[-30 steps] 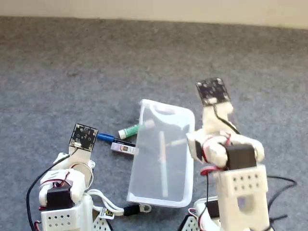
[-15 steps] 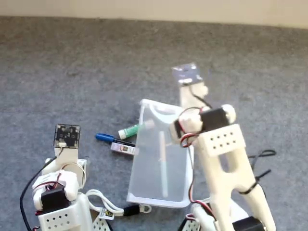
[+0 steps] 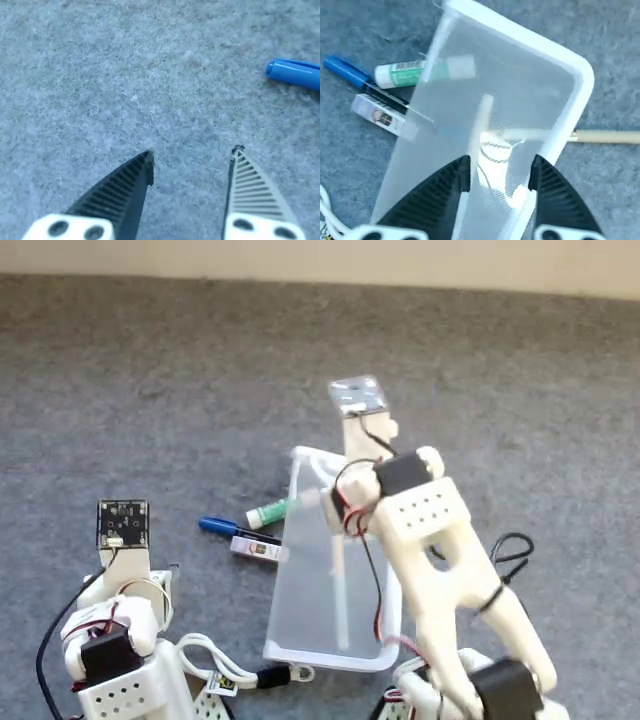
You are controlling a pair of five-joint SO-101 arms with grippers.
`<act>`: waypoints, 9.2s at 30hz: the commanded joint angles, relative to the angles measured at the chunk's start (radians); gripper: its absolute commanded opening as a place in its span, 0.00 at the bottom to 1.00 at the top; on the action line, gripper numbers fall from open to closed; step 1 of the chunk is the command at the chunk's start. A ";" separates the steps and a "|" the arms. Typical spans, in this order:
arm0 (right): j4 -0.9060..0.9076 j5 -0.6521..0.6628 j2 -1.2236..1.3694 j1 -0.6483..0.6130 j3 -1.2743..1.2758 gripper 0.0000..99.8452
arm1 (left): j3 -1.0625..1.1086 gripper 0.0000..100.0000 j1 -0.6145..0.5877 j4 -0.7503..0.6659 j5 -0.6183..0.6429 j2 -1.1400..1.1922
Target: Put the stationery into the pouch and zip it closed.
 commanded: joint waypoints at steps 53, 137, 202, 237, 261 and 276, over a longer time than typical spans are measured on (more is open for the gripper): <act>0.073 0.083 0.292 -0.030 -0.479 0.01 | -0.044 0.23 -0.005 -0.035 0.012 0.005; -0.432 -0.506 0.082 -0.598 0.286 0.26 | -0.053 0.23 -0.012 -0.035 0.012 0.005; -0.295 -0.161 -0.038 -0.481 0.303 0.01 | -0.091 0.24 -0.005 -0.035 0.089 0.005; -0.435 0.075 -1.050 -0.282 0.723 0.00 | -0.397 0.31 0.599 -0.048 0.284 0.010; -0.417 0.068 -1.282 -0.208 0.733 0.00 | -0.409 0.30 0.837 -0.235 0.353 0.013; -0.412 0.068 -1.283 -0.208 0.725 0.00 | -0.295 0.30 0.843 -0.381 0.351 0.015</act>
